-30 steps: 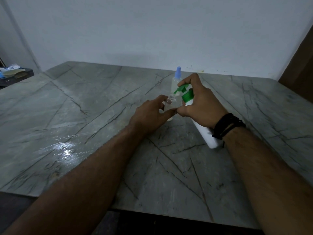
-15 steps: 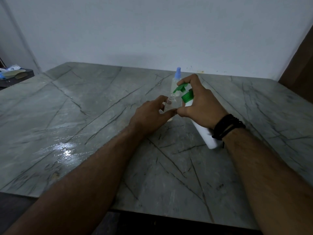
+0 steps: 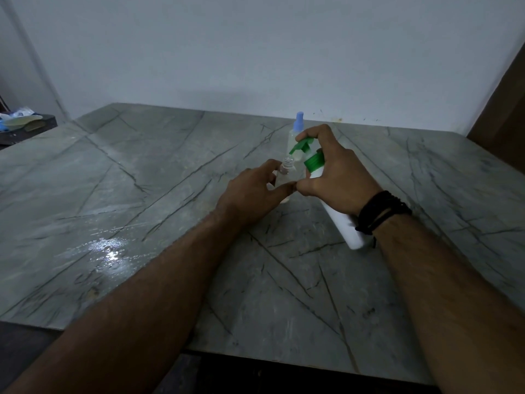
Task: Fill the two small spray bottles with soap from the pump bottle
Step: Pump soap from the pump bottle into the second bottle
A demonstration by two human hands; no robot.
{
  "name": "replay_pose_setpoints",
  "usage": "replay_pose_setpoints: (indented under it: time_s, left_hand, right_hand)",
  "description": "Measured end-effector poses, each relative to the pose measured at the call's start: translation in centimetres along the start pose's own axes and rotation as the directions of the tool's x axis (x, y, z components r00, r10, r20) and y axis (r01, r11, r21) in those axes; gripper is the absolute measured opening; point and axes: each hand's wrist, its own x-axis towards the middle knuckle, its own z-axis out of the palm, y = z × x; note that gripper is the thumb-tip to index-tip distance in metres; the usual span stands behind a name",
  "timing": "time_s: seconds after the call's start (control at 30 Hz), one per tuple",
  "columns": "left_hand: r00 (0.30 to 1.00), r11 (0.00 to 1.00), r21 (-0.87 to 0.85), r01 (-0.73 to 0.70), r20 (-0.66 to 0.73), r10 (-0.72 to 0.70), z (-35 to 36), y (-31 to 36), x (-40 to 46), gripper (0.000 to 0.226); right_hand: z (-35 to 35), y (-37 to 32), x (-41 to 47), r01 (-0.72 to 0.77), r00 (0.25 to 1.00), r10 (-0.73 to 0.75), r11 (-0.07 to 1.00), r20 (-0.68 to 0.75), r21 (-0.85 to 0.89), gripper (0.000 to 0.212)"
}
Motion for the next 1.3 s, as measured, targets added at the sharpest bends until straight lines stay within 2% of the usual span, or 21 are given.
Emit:
replay_pose_setpoints:
  time_s: [0.2, 0.37, 0.57, 0.8, 1.3]
  left_hand:
    - [1.0, 1.0, 0.008, -0.003, 0.003, 0.003, -0.15, 0.3, -0.06, 0.059]
    - [1.0, 1.0, 0.0, -0.016, -0.013, 0.016, -0.22, 0.26, -0.18, 0.059]
    - [0.999, 1.0, 0.011, -0.024, -0.022, 0.024, -0.16, 0.13, -0.22, 0.059]
    - [1.0, 1.0, 0.003, -0.022, -0.015, 0.022, -0.09, 0.17, -0.13, 0.057]
    - [0.999, 0.999, 0.007, -0.034, -0.014, 0.035, -0.02, -0.14, 0.02, 0.059]
  right_hand:
    - [-0.19, 0.09, 0.15, -0.011, 1.0, 0.011, 1.0, -0.003, 0.013, 0.063]
    - [-0.02, 0.12, 0.07, 0.001, 1.0, -0.001, 1.0, -0.016, 0.018, 0.068]
    - [-0.12, 0.12, 0.22, -0.01, 1.0, 0.01, 1.0, 0.004, 0.013, 0.062]
    - [0.19, 0.23, 0.07, 0.002, 1.0, -0.002, 1.0, -0.016, -0.003, 0.068]
    - [0.09, 0.14, 0.14, 0.018, 1.0, -0.018, 1.0, -0.009, 0.0, 0.065]
